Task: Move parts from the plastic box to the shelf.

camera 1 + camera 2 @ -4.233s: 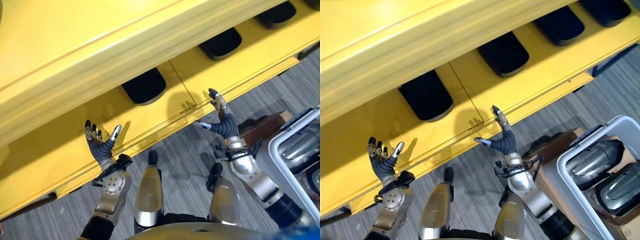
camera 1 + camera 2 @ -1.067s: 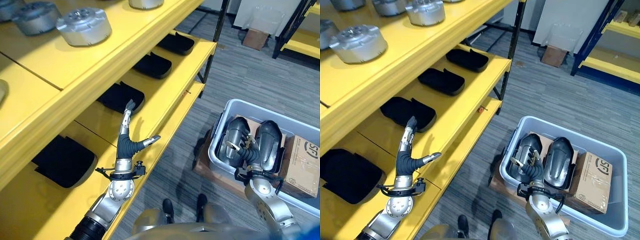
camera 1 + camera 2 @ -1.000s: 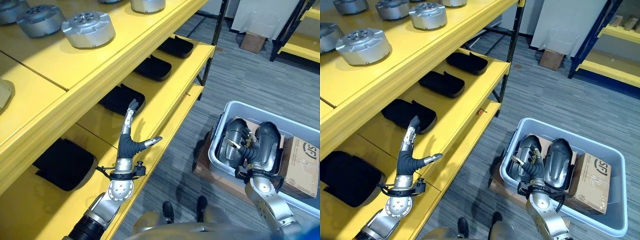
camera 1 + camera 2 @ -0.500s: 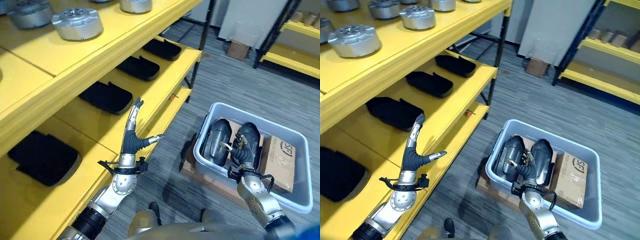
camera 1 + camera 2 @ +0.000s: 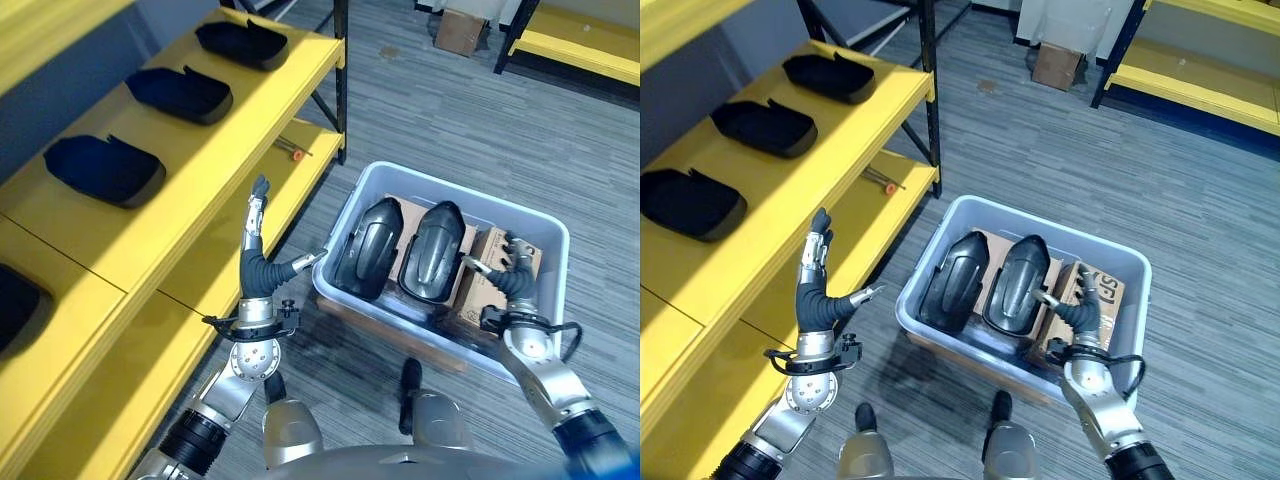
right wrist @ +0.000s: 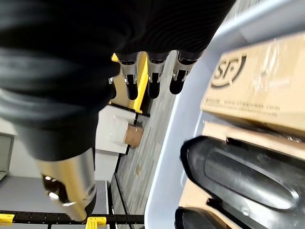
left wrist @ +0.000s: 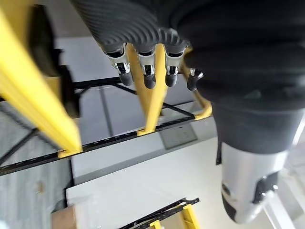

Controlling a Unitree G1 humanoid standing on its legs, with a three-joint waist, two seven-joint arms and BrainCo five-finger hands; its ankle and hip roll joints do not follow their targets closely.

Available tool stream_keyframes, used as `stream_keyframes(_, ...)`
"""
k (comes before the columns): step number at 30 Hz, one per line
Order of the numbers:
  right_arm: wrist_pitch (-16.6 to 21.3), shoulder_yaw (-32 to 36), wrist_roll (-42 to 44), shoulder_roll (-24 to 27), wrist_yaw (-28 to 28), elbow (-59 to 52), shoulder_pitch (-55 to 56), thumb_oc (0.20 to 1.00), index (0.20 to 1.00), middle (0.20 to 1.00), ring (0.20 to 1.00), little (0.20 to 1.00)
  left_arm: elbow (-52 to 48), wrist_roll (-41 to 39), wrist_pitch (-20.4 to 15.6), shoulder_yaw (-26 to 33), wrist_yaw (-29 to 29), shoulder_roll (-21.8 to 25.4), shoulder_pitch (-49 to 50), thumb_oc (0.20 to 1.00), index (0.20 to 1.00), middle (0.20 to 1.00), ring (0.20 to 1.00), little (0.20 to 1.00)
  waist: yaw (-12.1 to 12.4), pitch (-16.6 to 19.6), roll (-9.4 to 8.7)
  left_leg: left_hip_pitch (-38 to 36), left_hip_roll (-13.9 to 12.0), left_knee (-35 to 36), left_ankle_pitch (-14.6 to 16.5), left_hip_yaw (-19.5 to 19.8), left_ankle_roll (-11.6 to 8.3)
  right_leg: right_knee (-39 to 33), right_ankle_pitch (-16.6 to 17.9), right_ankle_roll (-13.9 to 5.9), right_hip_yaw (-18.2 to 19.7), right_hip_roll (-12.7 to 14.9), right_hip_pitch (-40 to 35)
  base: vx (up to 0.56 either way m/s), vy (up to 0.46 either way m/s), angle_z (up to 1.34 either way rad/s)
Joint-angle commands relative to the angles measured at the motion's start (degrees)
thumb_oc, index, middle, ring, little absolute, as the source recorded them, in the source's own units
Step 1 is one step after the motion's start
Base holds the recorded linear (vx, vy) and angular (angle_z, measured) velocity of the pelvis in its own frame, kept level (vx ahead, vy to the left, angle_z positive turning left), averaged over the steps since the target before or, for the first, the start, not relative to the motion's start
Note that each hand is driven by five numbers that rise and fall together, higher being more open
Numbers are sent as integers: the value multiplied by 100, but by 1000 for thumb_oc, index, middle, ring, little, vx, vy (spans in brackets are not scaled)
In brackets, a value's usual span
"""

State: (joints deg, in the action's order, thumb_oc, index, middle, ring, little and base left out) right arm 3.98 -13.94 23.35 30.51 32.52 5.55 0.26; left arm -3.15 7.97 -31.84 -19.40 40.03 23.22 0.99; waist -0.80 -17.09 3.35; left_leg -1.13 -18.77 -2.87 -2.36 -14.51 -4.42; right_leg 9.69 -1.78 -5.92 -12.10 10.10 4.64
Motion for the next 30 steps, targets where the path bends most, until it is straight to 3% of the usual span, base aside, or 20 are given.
stream_keyframes(1,208,31,-342,-363,176,-454,-187,1000,1000,1000,1000,1000,-352,-49,-211,193,-89,476,153,1000,1000,1000,1000,1000,240,233,-550,253,378,-452,-15,-57,-27,30,75,-185,-402,652,-592,146,-28,2)
stream_keyframes(6,487,207,-179,-409,92,-276,-474,1000,1000,1000,1000,1000,-306,14,-245,176,-41,470,119,1000,1000,1000,1000,1000,216,155,-433,327,362,-620,60,-42,-27,264,59,-157,-345,676,-399,87,-39,6)
stream_keyframes(8,566,211,-215,-400,120,-110,-941,1000,1000,1000,1000,1000,-320,-54,-148,-20,-21,483,-215,1000,1000,1000,1000,1000,225,-38,-355,508,360,-688,78,-73,-39,301,114,-205,-313,747,-190,-116,0,-3)
stream_keyframes(14,187,320,4,-413,21,380,-2365,1000,1000,1000,1000,1000,-429,-200,139,-289,84,505,-879,1000,1000,1000,1000,1000,301,-564,-197,1024,359,-991,104,-45,-65,551,183,-235,-287,916,318,-144,16,-4)
stream_keyframes(16,-48,351,-82,-389,170,553,-2956,1000,1000,1000,1000,1000,-456,-176,209,-367,131,494,-1067,1000,1000,1000,1000,1000,345,-776,-130,1239,372,-1148,123,0,-68,732,172,-208,-259,965,537,-141,37,3)
stream_keyframes(20,-101,469,-21,-316,438,818,-3491,1000,1000,1000,1000,1000,-437,-300,282,-433,272,463,-1238,1000,1000,1000,1000,1000,382,-1043,-46,1473,428,-1353,195,34,-54,990,126,-200,-213,1023,822,-101,52,6)
stream_keyframes(25,-259,585,-163,-384,737,1066,-3995,1000,1000,1000,1000,1000,-471,-255,334,-517,331,356,-1362,1000,1000,1000,1000,1000,371,-1271,87,1691,551,-1450,241,54,-19,1223,110,-192,-99,1084,1177,-57,83,2)
stream_keyframes(30,-347,591,-346,-379,1001,1268,-4187,1000,1000,1000,1000,1000,-518,-219,309,-554,437,333,-1349,1000,1000,1000,1000,1000,392,-1271,153,1983,628,-1524,272,42,23,1365,117,-196,-11,1142,1558,-43,59,2)
